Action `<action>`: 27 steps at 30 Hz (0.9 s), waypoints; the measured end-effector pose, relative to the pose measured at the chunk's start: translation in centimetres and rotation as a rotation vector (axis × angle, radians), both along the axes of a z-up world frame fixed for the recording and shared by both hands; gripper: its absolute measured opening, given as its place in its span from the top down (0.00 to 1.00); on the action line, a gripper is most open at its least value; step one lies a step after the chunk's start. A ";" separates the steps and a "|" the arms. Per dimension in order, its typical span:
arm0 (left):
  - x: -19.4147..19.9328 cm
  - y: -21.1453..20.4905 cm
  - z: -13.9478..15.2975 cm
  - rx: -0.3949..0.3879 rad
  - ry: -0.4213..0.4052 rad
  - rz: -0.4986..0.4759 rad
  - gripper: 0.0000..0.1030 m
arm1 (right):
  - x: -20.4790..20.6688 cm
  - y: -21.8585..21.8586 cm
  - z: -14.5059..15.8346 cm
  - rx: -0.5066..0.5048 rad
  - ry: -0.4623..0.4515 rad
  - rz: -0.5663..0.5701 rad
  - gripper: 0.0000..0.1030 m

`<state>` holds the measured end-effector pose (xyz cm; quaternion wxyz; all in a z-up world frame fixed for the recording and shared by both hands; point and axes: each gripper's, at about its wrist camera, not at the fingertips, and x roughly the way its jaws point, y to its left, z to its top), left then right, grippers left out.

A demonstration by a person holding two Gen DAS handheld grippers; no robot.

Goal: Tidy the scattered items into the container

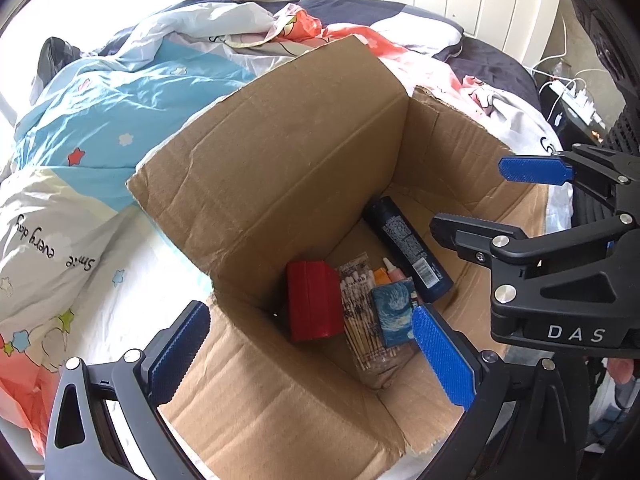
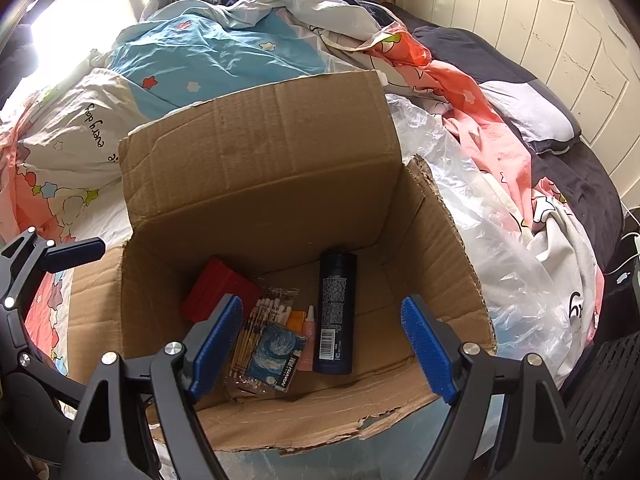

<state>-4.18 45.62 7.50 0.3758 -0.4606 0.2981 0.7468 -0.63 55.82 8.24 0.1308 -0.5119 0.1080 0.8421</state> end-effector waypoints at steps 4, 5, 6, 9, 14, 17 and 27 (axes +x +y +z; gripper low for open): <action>0.0 -0.6 0.3 -0.009 -0.012 0.019 0.00 | 0.1 -0.4 0.4 0.002 0.002 0.002 0.23; 0.0 -0.7 0.5 -0.011 -0.013 0.026 0.00 | 0.2 -0.5 0.5 0.003 0.003 0.001 0.23; 0.0 -0.9 0.6 -0.009 -0.010 0.030 0.00 | 0.2 -0.6 0.6 0.004 0.004 0.001 0.23; 0.1 -1.6 0.9 -0.013 0.006 0.043 0.00 | 0.3 -1.0 0.9 0.005 0.008 0.008 0.23; 0.0 -2.9 1.4 -0.015 0.015 0.063 0.00 | 0.3 -2.0 1.6 0.011 0.019 0.024 0.23; 0.0 -3.9 1.8 -0.008 0.028 0.080 0.00 | 0.3 -2.7 2.0 0.012 0.026 0.036 0.23; -0.6 -7.2 2.9 -0.002 0.037 0.146 0.00 | -0.2 -5.9 2.7 0.022 0.021 0.089 0.23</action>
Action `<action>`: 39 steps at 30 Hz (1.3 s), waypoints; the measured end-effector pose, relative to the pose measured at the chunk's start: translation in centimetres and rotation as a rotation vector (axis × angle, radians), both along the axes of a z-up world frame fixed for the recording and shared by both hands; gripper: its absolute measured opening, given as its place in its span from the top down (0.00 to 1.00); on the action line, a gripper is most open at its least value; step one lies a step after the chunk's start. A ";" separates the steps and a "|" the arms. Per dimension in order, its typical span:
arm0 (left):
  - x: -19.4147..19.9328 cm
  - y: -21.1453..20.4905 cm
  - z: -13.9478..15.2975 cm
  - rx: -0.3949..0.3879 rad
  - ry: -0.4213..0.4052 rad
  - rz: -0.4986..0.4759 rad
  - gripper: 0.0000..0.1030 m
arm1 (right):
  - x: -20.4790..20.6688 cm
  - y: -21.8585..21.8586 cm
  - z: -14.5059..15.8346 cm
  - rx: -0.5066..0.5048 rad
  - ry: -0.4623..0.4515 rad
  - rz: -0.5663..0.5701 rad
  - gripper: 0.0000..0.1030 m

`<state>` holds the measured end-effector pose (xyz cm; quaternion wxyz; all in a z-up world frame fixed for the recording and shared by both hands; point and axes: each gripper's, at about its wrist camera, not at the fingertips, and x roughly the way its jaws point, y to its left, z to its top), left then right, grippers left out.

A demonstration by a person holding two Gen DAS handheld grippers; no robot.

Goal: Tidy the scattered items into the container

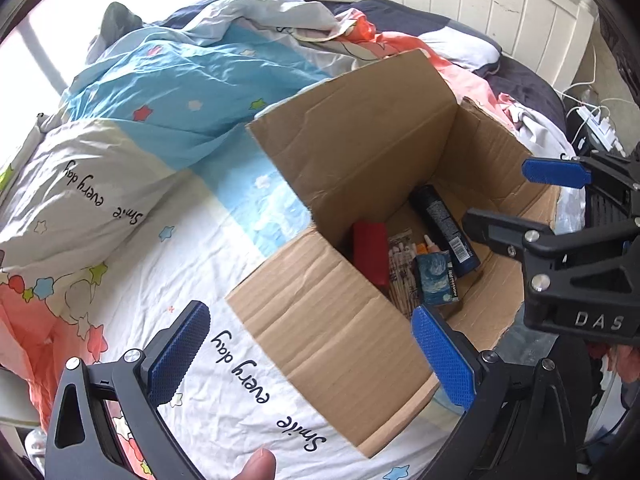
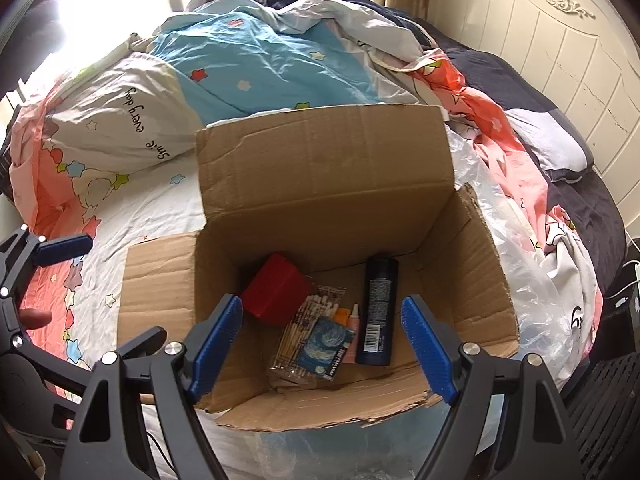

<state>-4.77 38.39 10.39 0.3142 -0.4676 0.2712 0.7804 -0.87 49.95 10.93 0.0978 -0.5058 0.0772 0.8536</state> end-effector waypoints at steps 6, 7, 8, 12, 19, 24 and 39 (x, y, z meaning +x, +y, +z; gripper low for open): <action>-0.4 -2.3 1.0 0.035 -0.006 0.040 0.00 | -0.2 -2.3 0.4 0.012 -0.005 0.028 0.23; -0.5 -2.5 1.1 0.035 -0.007 0.047 0.00 | -0.2 -2.6 0.6 0.012 -0.003 0.031 0.23; -0.5 -2.9 1.2 0.038 -0.007 0.053 0.00 | -0.2 -2.9 0.7 0.014 -0.002 0.034 0.23; -0.5 -4.8 1.5 0.039 -0.006 0.076 0.00 | -0.3 -4.5 1.0 0.015 -0.005 0.058 0.23; -0.4 -8.9 1.5 0.039 -0.011 0.141 0.00 | -0.3 -7.3 1.3 0.021 -0.005 0.088 0.23; -0.5 -12.0 1.5 0.043 -0.012 0.197 0.00 | -0.5 -9.6 1.6 0.006 0.002 0.114 0.23; 0.5 -21.4 0.0 0.068 -0.048 0.351 0.00 | -1.5 -17.1 1.7 0.023 -0.006 0.232 0.23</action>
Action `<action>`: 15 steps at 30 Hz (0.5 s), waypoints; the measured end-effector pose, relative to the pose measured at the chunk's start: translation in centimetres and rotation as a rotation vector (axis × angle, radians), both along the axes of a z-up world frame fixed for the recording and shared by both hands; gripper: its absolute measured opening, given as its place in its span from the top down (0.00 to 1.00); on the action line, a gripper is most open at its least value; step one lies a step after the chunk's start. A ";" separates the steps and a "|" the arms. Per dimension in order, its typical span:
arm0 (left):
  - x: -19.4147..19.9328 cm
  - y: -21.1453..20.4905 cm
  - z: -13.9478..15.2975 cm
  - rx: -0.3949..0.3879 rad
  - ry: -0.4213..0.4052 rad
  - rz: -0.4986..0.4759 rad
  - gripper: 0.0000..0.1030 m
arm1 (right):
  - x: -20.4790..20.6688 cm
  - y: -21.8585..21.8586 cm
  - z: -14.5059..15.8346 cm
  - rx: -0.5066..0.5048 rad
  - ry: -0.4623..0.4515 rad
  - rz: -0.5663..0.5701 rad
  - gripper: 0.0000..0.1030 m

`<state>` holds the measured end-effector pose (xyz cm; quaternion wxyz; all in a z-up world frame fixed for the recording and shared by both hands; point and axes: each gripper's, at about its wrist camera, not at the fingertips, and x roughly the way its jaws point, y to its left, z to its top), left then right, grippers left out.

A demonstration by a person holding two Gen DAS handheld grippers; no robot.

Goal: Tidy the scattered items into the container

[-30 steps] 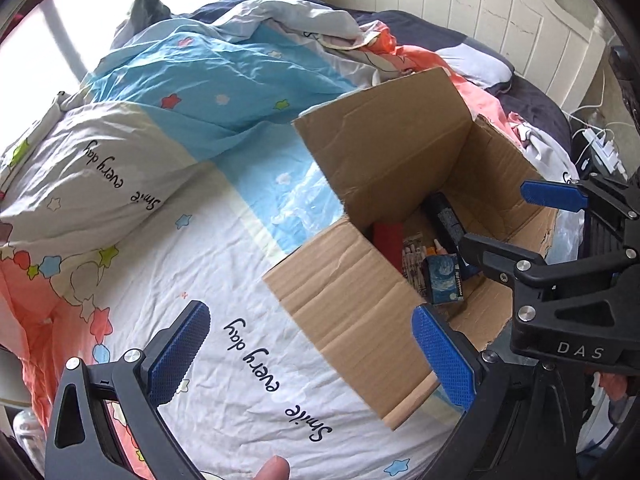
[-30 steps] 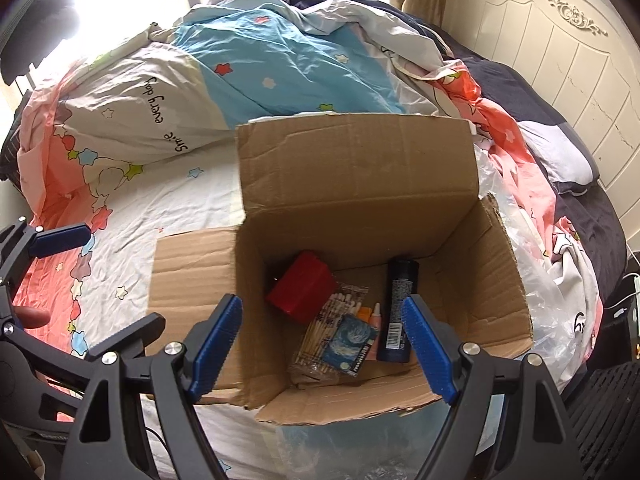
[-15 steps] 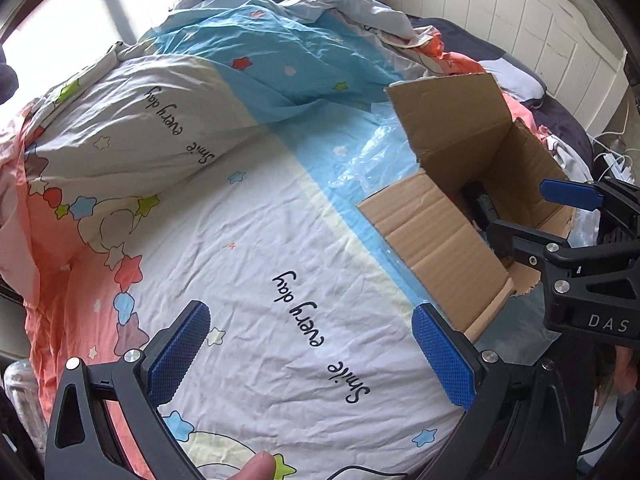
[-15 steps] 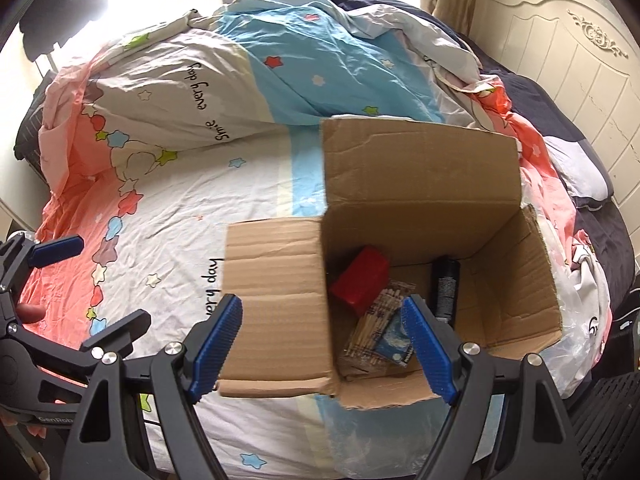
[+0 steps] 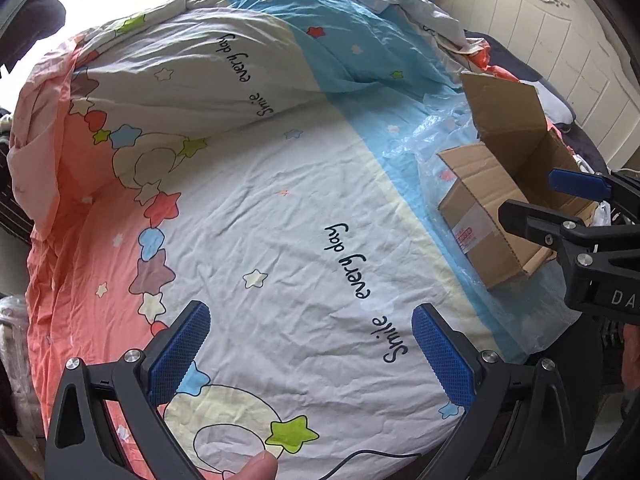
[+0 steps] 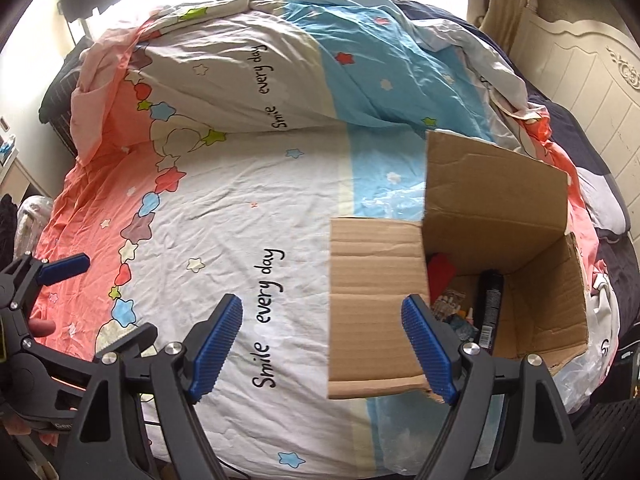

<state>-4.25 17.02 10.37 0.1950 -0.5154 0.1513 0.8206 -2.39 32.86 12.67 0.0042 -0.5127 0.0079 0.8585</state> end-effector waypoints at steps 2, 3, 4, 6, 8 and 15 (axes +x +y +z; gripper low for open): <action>0.1 -1.0 -0.3 -0.002 -0.004 0.010 0.00 | -0.2 -1.0 0.0 0.003 0.000 0.015 0.23; 0.2 -1.5 -0.3 -0.005 -0.004 0.019 0.00 | -0.4 -1.5 -0.1 0.005 -0.002 0.024 0.23; 0.2 -1.9 -0.3 -0.003 -0.004 0.025 0.00 | -0.4 -2.0 -0.1 0.006 -0.004 0.031 0.23; 0.2 -3.1 -0.2 0.008 -0.003 0.047 0.00 | -0.6 -3.2 -0.3 0.006 -0.011 0.049 0.23; 0.1 -4.3 -0.2 0.009 0.000 0.073 0.00 | -0.7 -4.3 -0.4 -0.011 -0.012 0.069 0.23; -0.1 -8.6 -0.9 0.020 -0.009 0.170 0.00 | -0.8 -7.7 -1.4 -0.034 -0.002 0.092 0.23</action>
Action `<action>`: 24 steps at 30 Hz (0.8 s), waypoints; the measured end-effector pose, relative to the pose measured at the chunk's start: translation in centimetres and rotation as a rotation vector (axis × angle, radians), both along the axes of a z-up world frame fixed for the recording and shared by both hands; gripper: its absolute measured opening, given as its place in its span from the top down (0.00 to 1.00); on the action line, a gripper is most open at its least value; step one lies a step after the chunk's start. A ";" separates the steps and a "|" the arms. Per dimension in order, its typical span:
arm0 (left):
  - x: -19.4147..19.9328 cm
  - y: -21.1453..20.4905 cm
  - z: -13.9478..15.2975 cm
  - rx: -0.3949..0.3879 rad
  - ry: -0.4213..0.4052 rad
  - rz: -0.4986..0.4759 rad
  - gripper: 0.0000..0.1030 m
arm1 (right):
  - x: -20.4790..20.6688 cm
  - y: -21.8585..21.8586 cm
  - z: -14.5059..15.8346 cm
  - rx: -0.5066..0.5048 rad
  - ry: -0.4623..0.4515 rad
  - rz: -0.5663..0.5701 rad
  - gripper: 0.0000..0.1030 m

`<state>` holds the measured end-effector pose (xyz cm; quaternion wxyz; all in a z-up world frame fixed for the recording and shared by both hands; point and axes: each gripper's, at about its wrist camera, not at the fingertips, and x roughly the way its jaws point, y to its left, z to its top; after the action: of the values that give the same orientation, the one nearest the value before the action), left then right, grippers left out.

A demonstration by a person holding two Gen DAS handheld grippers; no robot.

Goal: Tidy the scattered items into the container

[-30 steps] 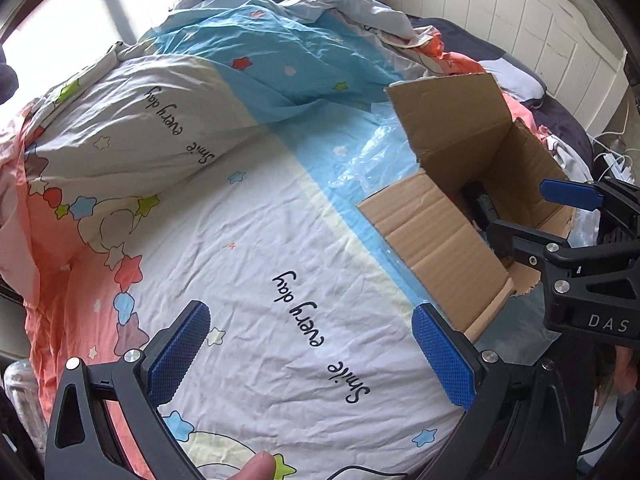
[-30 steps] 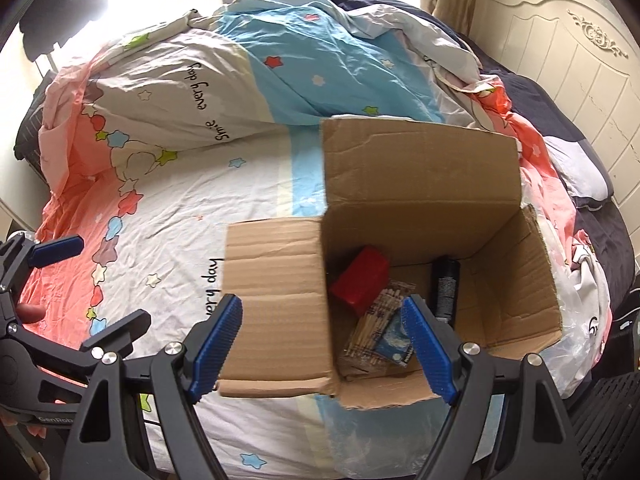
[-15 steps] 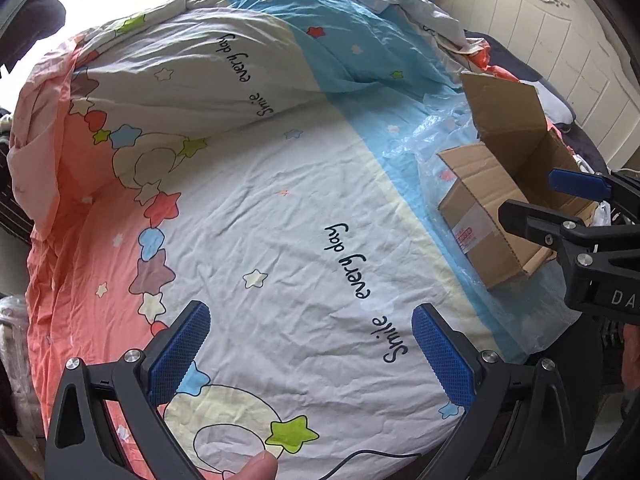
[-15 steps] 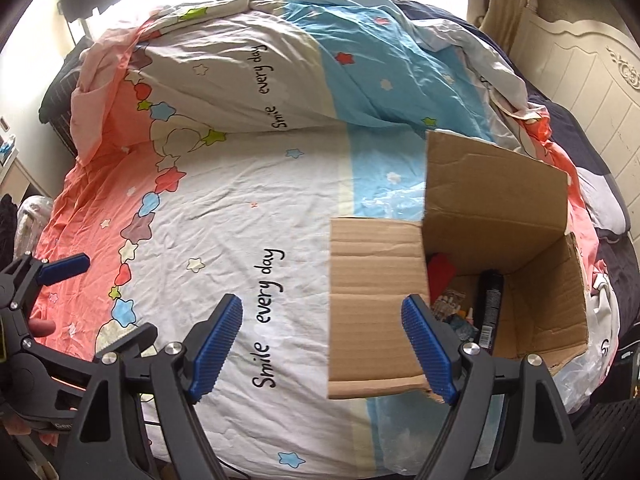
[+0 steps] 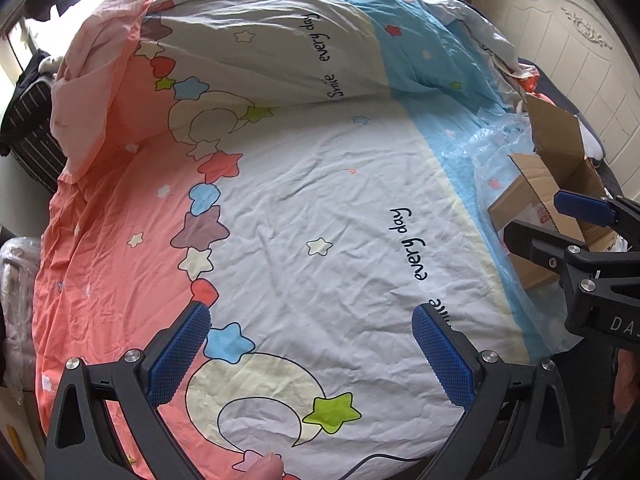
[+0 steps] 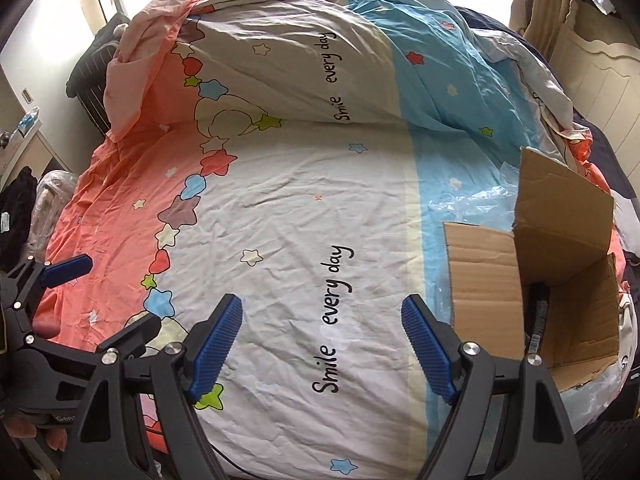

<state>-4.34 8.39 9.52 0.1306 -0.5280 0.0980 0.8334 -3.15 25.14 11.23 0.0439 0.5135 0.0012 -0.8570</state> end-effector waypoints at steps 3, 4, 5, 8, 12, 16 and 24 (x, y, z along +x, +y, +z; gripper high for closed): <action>0.0 -1.3 -0.7 -0.009 -0.008 0.025 0.00 | 0.2 -1.5 -0.8 -0.022 0.007 -0.002 0.23; 0.0 -1.6 -0.8 -0.010 -0.008 0.030 0.00 | 0.3 -2.0 -1.2 -0.030 0.008 0.005 0.23; 0.1 -1.8 -1.0 -0.013 -0.006 0.036 0.00 | 0.4 -2.5 -1.5 -0.030 0.007 0.006 0.23; 0.3 -2.6 -1.7 -0.011 -0.017 0.051 0.00 | 0.1 -3.4 -2.6 -0.032 -0.018 -0.002 0.23; 0.2 -3.6 -2.6 -0.014 -0.028 0.072 0.00 | 0.0 -3.8 -3.2 -0.045 -0.027 -0.024 0.23; -0.1 -4.1 -3.2 -0.008 -0.039 0.087 0.00 | -0.3 -4.1 -3.9 -0.043 -0.052 -0.023 0.23; -0.6 -4.7 -4.2 0.008 -0.048 0.123 0.00 | -0.5 -4.2 -4.7 -0.041 -0.067 -0.021 0.23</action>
<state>-4.92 3.65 5.29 0.0838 -0.5524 0.0589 0.8273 -3.69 20.98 6.57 0.0453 0.5407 -0.0232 -0.8397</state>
